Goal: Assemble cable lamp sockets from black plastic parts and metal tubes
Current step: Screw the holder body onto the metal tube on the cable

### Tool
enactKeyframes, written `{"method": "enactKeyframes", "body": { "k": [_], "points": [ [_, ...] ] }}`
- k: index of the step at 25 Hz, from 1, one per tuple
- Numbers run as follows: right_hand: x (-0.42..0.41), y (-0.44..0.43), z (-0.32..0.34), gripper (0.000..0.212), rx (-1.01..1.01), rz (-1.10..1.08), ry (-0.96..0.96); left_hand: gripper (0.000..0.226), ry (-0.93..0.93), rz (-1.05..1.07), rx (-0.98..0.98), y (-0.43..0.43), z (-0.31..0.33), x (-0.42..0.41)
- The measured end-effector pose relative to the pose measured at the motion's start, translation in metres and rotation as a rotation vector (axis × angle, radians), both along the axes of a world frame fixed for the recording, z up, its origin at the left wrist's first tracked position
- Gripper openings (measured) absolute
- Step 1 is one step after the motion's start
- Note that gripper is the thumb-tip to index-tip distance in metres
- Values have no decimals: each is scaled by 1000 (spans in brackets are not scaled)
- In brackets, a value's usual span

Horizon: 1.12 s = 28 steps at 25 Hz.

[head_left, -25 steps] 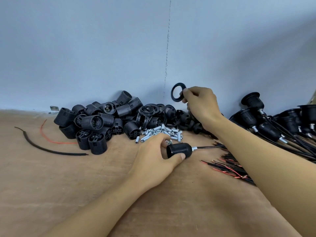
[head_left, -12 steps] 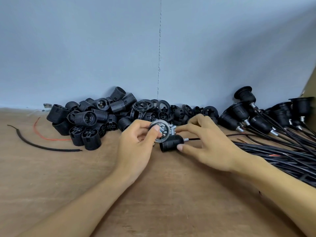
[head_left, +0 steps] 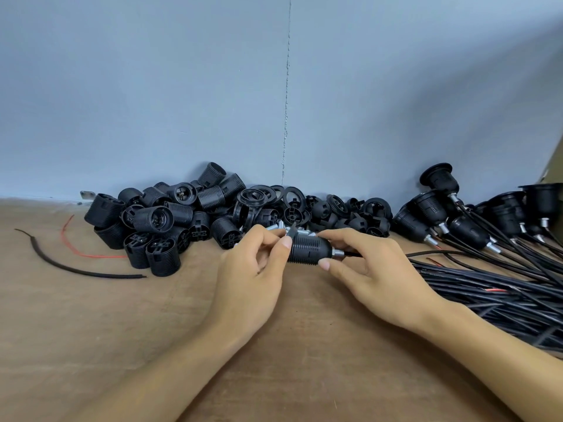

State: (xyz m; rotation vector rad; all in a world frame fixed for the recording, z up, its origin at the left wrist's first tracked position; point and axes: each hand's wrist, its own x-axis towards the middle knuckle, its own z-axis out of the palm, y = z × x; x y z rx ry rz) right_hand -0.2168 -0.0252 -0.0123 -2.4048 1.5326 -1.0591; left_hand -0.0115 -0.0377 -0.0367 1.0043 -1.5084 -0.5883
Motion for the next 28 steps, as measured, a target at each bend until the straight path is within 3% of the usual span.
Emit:
{"method": "enactKeyframes", "body": {
  "k": [8, 18, 28],
  "points": [
    [7, 6, -2, 39, 11, -39, -44, 15, 99, -70, 155, -1, -2, 1],
    [17, 18, 3, 38, -58, -57, 167, 20, 287, 14, 235, -5, -5, -3],
    [13, 14, 1, 39, -2, -44, 18, 22, 106, -52, 121, 1, -2, -3]
  ]
}}
